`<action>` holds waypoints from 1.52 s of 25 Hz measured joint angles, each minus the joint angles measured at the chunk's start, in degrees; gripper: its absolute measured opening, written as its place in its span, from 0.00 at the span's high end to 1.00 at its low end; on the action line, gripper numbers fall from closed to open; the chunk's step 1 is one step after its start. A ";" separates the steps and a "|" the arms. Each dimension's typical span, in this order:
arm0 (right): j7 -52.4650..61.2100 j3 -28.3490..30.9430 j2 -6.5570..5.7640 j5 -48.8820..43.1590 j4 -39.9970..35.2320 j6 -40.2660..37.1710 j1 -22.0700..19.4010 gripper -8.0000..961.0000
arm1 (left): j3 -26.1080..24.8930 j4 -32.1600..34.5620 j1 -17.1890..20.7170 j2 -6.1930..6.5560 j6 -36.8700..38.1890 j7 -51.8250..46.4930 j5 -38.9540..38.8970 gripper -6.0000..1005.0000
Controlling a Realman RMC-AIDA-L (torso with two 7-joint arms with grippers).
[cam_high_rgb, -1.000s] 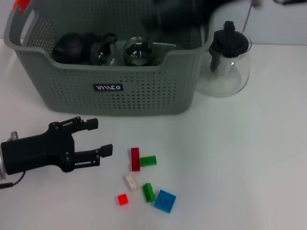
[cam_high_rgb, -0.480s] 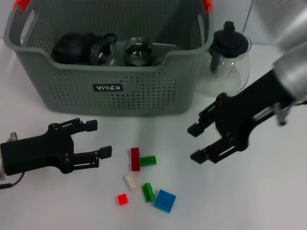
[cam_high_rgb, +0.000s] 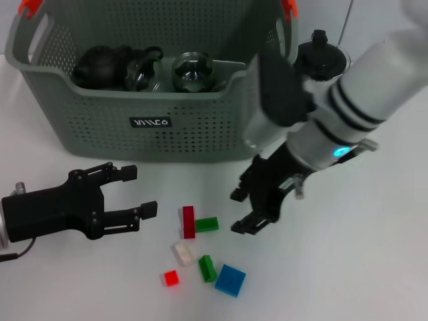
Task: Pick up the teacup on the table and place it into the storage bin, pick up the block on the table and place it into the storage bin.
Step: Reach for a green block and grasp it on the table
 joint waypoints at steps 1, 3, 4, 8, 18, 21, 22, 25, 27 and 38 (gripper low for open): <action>-0.11 -1.71 0.00 1.37 1.19 1.95 0.51 0.35 | -0.05 -0.02 0.00 0.00 0.00 0.00 -0.01 0.15; -0.18 -4.93 0.00 3.81 2.61 5.13 0.94 0.35 | -0.09 -0.03 0.00 0.00 0.00 0.00 -0.01 0.15; -0.21 -6.42 0.00 4.88 2.93 6.76 0.93 0.35 | -0.12 -0.08 0.01 0.00 -0.02 0.00 0.01 0.15; -0.28 -11.92 0.02 9.21 3.73 11.81 0.55 0.35 | -0.10 -0.14 0.08 -0.01 -0.19 0.00 -0.03 0.15; -2.67 -20.35 0.22 17.77 7.63 19.41 0.70 0.35 | -0.04 -0.14 -0.11 -0.08 -0.34 0.00 -0.07 0.15; -2.85 -20.95 0.24 18.36 8.00 19.95 0.52 0.37 | -0.07 -0.13 -0.10 -0.05 -0.38 0.00 -0.10 0.15; -2.90 -21.04 0.28 18.47 8.18 20.08 0.52 0.37 | -0.07 -0.14 -0.10 -0.05 -0.40 0.00 -0.11 0.15; -3.08 -21.35 0.50 18.65 8.50 20.67 0.52 0.39 | -0.02 -0.13 -0.14 -0.03 -0.42 -0.02 -0.12 0.15; -3.11 -21.55 0.64 18.80 8.95 21.10 0.53 0.41 | 0.00 -0.13 -0.21 -0.02 -0.43 -0.05 -0.12 0.15; -3.14 -24.37 0.69 20.94 9.88 23.90 0.54 0.57 | -0.01 -0.13 -0.26 0.00 -0.54 -0.04 -0.12 0.15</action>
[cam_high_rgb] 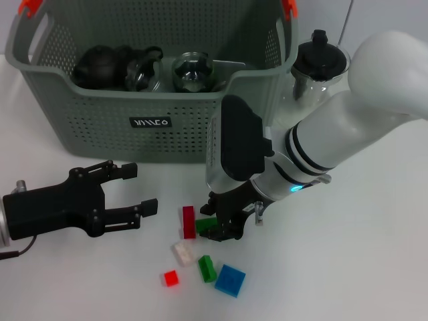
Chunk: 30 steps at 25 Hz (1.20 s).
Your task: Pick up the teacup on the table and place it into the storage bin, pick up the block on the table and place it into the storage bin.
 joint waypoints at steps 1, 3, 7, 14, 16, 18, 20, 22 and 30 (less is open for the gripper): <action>0.08 -0.20 0.00 0.02 0.00 0.25 0.00 0.58 | 0.00 0.00 0.00 0.00 0.00 0.01 0.00 0.15; 0.20 -0.53 0.00 0.03 0.00 0.48 0.01 0.59 | 0.00 0.00 0.00 0.00 0.00 0.02 0.00 0.15; 0.28 -0.71 0.00 0.03 0.00 0.52 0.02 0.62 | 0.00 0.00 0.00 0.00 0.00 0.04 0.00 0.15; 0.44 -0.67 -0.15 0.19 -0.40 -0.50 0.01 0.66 | -0.16 0.00 0.00 0.00 0.02 0.04 0.01 0.15; 0.35 -0.40 -0.55 1.31 -0.83 -1.52 -0.05 0.70 | -0.23 0.00 0.00 0.00 0.05 0.04 0.01 0.15; 0.29 0.30 -1.09 2.39 -1.82 -3.07 -0.50 0.78 | -0.27 0.00 0.00 0.00 0.13 0.04 0.01 0.15; 0.48 2.55 -1.66 1.75 -3.99 -5.22 -1.66 0.78 | -0.32 0.11 0.03 0.00 0.29 0.04 0.01 0.15; 1.03 6.52 -2.34 -0.37 -7.04 -8.69 -3.51 0.78 | -0.34 0.24 0.10 -0.01 0.45 0.04 0.01 0.15; 7.99 31.39 -4.39 -10.51 -33.13 -36.38 -14.90 0.78 | -0.67 0.37 0.18 0.07 0.60 0.02 -0.03 0.15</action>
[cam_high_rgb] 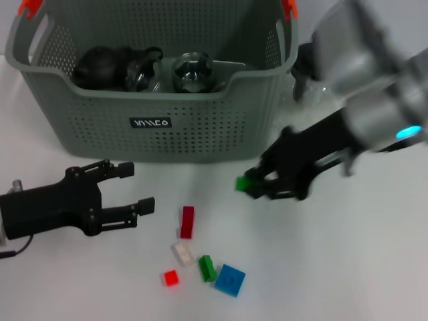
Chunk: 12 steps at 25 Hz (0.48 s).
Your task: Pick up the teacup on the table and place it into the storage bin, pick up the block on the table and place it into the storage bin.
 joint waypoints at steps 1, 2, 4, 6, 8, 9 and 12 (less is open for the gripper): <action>0.86 2.73 -0.06 -0.02 -2.95 -2.83 -0.46 0.78 | 0.01 0.00 -0.06 0.00 0.08 -0.01 -0.01 0.15; 2.27 6.70 -0.05 0.13 -6.52 -7.06 -0.71 0.78 | -0.01 0.00 -0.12 0.01 0.18 -0.03 -0.02 0.15; 5.54 13.83 -0.08 1.55 -13.57 -14.02 -0.27 0.78 | 0.00 -0.01 -0.24 0.03 0.42 -0.06 -0.03 0.15; 9.98 20.48 -0.28 4.72 -18.44 -18.87 1.68 0.78 | -0.01 -0.01 -0.44 0.15 0.57 -0.12 -0.05 0.15; 14.57 25.64 -1.28 8.63 -20.26 -20.73 4.93 0.78 | -0.02 -0.03 -0.62 0.26 0.60 -0.15 -0.07 0.15; 16.32 27.41 -1.95 10.05 -20.36 -20.74 6.62 0.78 | -0.02 -0.06 -0.70 0.27 0.61 -0.16 -0.06 0.15; 21.21 29.07 -4.74 10.31 -17.25 -15.87 11.46 0.78 | 0.02 -0.21 -1.04 0.34 0.69 -0.24 -0.07 0.15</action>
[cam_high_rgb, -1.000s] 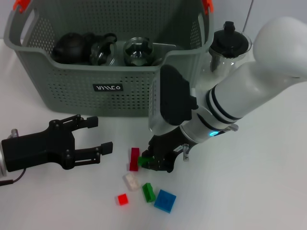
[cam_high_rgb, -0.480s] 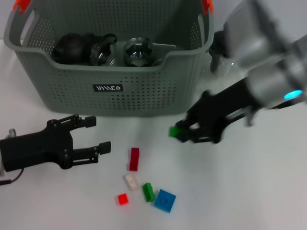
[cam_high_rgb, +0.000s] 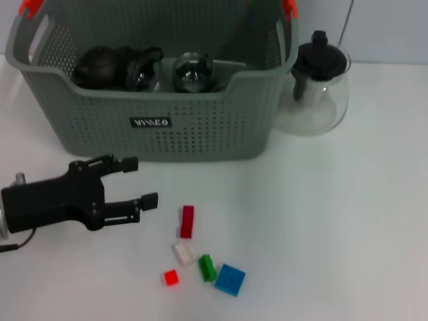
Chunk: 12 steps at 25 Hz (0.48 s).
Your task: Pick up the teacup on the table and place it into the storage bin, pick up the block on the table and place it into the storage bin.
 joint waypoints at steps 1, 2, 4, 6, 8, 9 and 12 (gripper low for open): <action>0.76 -0.57 -0.88 -1.11 2.15 2.30 1.40 0.78 | 0.02 -0.03 -0.06 0.03 0.00 -0.03 0.00 0.15; 1.20 -1.39 -1.73 -2.50 4.77 4.47 2.89 0.78 | 0.02 -0.04 -0.12 0.04 0.04 -0.03 0.00 0.15; 0.85 -3.19 -2.79 -6.58 10.46 8.81 5.80 0.78 | -0.03 -0.07 -0.16 0.04 0.09 -0.02 0.00 0.15; -0.87 -4.68 -2.94 -11.76 16.17 13.18 8.43 0.78 | -0.03 -0.07 -0.17 0.04 0.11 -0.01 0.00 0.15; -3.05 -5.81 -2.60 -16.04 21.50 16.84 10.67 0.78 | -0.03 -0.07 -0.15 0.03 0.12 0.01 0.01 0.15; -4.15 -6.48 -2.37 -17.96 24.48 19.16 11.68 0.78 | -0.04 -0.07 -0.13 0.04 0.14 0.01 0.01 0.15; -6.60 -9.33 -1.24 -22.00 31.81 26.07 13.69 0.78 | -0.05 -0.07 -0.13 0.08 0.14 -0.06 0.01 0.15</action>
